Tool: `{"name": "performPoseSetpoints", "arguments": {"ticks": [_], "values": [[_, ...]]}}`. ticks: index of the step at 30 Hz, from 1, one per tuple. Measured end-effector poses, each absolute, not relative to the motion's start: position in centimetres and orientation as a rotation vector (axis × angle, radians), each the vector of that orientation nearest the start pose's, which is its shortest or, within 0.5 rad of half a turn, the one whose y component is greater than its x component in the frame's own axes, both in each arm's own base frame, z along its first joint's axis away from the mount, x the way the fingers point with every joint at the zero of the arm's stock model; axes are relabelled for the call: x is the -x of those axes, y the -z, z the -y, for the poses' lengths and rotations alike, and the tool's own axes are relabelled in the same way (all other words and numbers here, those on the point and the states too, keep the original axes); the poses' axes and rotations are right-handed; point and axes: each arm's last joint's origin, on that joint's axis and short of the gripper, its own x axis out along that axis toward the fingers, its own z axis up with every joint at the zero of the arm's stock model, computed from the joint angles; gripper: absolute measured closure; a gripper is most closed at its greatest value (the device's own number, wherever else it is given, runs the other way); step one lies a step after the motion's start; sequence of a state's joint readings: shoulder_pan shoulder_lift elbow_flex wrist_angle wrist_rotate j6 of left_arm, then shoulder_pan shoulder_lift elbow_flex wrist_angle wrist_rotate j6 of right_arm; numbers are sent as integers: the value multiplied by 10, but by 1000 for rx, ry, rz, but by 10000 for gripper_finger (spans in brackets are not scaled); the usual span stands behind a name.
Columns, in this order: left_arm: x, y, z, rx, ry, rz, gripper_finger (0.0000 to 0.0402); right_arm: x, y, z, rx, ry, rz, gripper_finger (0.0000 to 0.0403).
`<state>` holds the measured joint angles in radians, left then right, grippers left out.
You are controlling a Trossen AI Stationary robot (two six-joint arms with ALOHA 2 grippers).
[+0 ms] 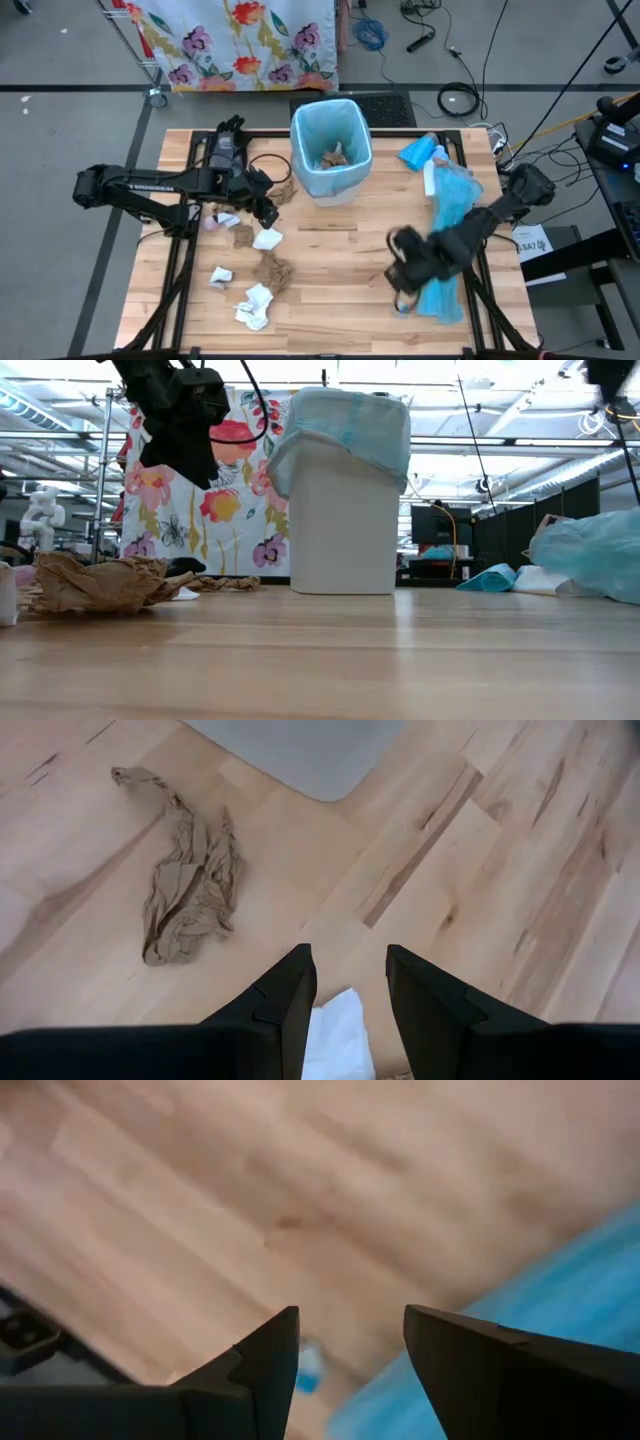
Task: Place trash/remove bag and relplace
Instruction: Put the blue plastic into the trash bin
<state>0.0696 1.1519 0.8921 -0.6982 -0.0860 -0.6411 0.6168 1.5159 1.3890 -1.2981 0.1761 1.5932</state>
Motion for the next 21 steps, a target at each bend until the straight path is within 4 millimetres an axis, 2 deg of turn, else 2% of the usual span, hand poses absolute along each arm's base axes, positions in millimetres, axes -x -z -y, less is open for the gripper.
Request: {"name": "performPoseSetpoints", "arguments": {"ticks": [3, 8, 13, 21], "values": [[-219, -261, -18, 581, -445, -881, 272, -215, -274, -178, -841, 641, -1185, 229], [-219, -261, -18, 583, -440, -883, 272, -200, -235, -207, -954, 595, -1185, 229], [-219, -261, -18, 583, -440, -883, 272, -192, -203, -221, -1019, 567, -1265, 229], [-220, -261, -16, 614, -406, -894, 272, -204, -164, -228, -938, 592, -1291, 229]]}}
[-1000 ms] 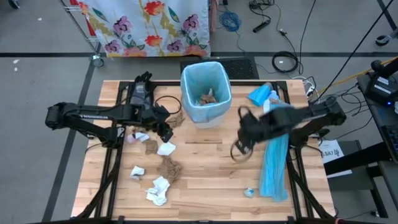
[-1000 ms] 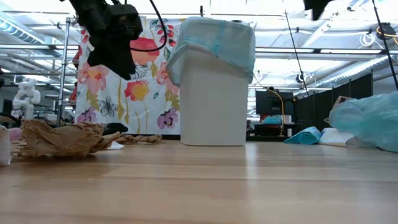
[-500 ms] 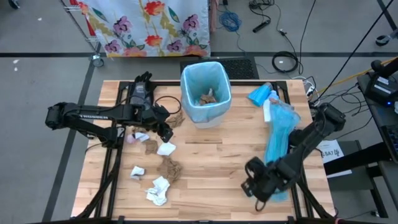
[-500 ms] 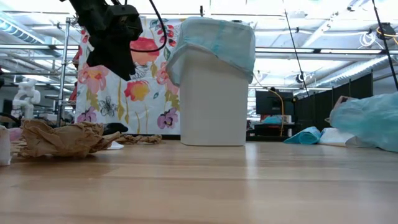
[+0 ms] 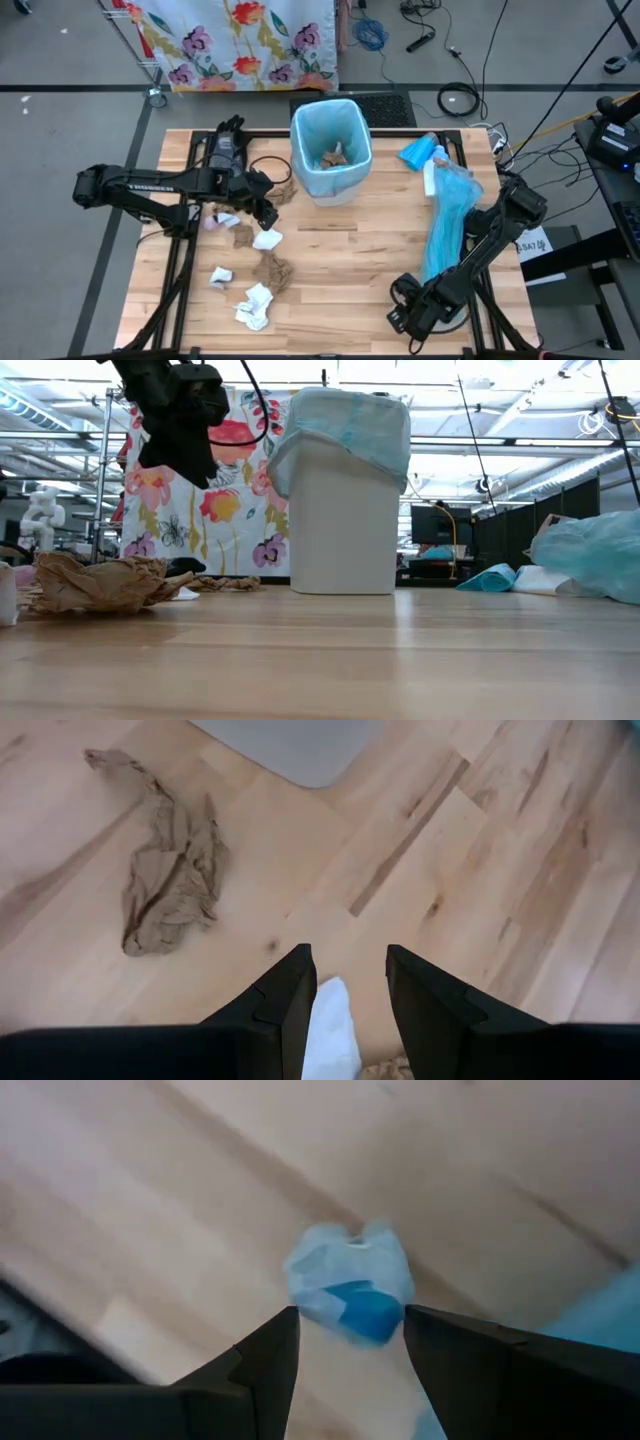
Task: Place trash/remove bag and relplace
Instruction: Put the blue plastic into the trash bin
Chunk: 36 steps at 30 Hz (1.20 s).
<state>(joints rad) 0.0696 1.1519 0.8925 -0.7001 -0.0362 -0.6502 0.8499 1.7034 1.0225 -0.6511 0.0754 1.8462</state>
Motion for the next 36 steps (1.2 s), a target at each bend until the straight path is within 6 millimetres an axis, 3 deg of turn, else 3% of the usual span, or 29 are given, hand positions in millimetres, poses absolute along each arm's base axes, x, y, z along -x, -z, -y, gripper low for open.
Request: {"name": "performPoseSetpoints", "arguments": {"ticks": [5, 9, 11, 22, 31, 36], "values": [[-220, -261, -16, 651, -394, -896, 272, -213, -141, -226, -827, 609, -1314, 261], [-220, -261, -15, 673, -381, -899, 272, -216, -136, -221, -783, 631, -1336, 364], [-220, -261, -14, 684, -383, -899, 272, -216, -140, -220, -784, 622, -1331, 390], [-221, -261, -13, 684, -372, -892, 272, -208, -186, -208, -843, 520, -1226, 400], [-221, -261, -11, 678, -362, -896, 272, -208, -199, -208, -866, 432, -1201, 395], [-221, -261, -11, 677, -362, -899, 272, -218, -199, -214, -863, 318, -1159, 355]]}}
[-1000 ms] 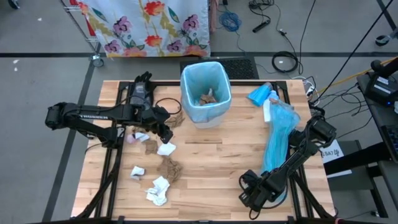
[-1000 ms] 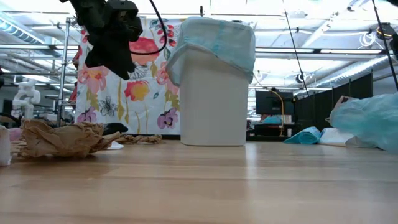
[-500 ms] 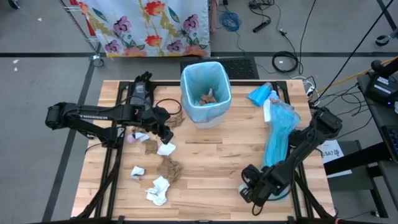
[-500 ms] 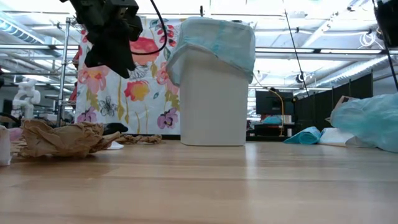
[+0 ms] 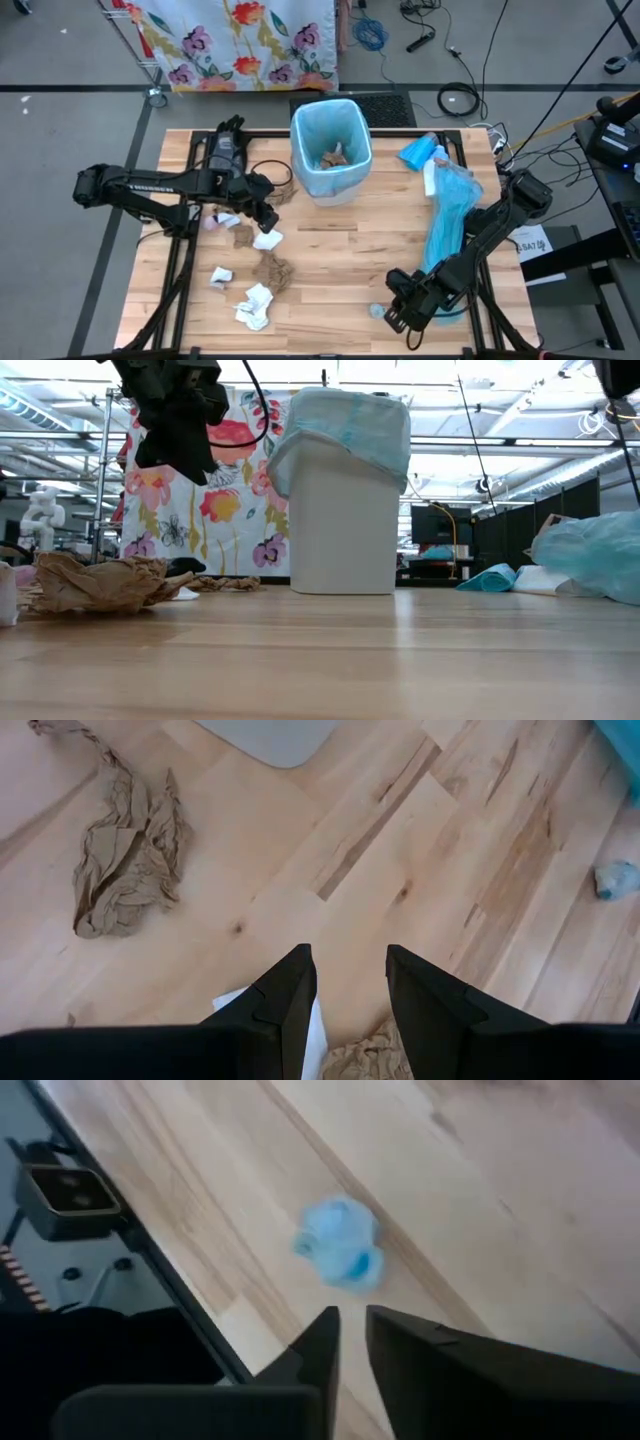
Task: Place trash/remove bag and relplace
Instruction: Put the blue plastic into the trash bin
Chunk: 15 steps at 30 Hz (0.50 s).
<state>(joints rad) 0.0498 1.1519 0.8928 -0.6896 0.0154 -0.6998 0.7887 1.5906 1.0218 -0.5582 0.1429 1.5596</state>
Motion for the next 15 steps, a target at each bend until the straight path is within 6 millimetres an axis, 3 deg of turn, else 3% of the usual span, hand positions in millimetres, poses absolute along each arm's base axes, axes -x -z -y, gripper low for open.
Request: {"name": "performPoseSetpoints", "arguments": {"ticks": [8, 15], "values": [[-221, -261, -11, 671, -359, -900, 272, -229, -190, -216, -791, 275, -1111, 262], [-221, -261, -11, 671, -358, -901, 272, -242, -175, -222, -715, 202, -1095, 224]]}}
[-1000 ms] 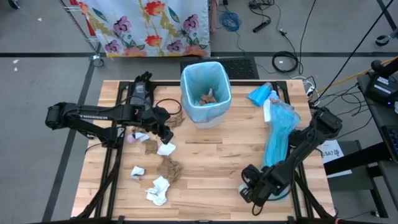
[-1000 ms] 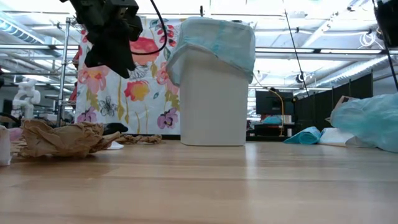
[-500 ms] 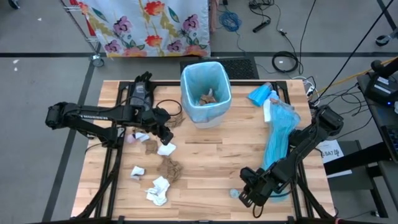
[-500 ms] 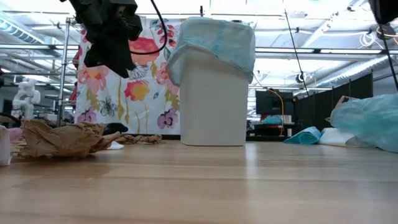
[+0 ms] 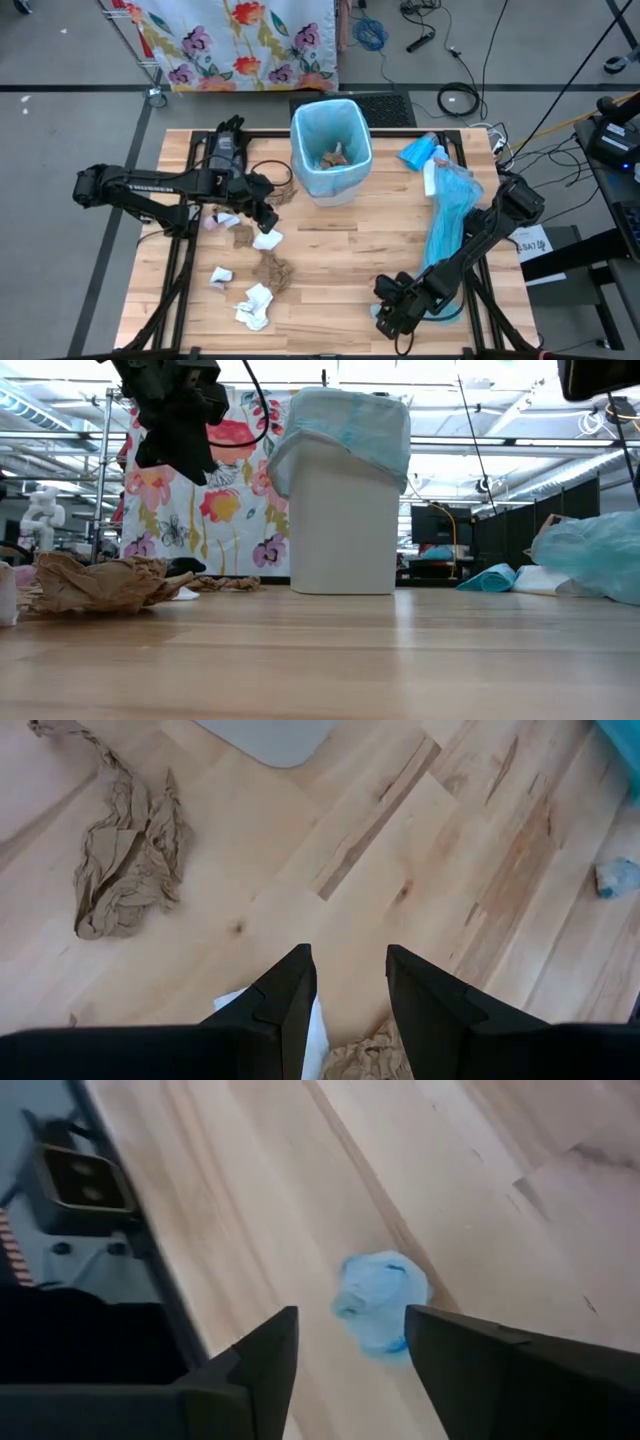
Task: Place trash/remove bag and relplace
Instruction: Put the blue plastic into the trash bin
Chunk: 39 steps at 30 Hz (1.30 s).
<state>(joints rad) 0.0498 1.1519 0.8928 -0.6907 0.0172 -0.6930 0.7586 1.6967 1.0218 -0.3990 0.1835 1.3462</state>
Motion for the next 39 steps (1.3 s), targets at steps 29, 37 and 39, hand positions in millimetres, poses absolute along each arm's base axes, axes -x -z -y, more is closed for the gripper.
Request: {"name": "performPoseSetpoints", "arguments": {"ticks": [29, 37, 39], "values": [[-225, -265, -11, 684, -338, -844, 272, -250, -224, -139, -622, 357, -1027, 388], [-232, -270, -12, 679, -332, -753, 272, -240, -289, -89, -539, 355, -763, 388], [-232, -270, -12, 679, -332, -753, 272, -241, -310, -78, -496, 333, -712, 388]]}}
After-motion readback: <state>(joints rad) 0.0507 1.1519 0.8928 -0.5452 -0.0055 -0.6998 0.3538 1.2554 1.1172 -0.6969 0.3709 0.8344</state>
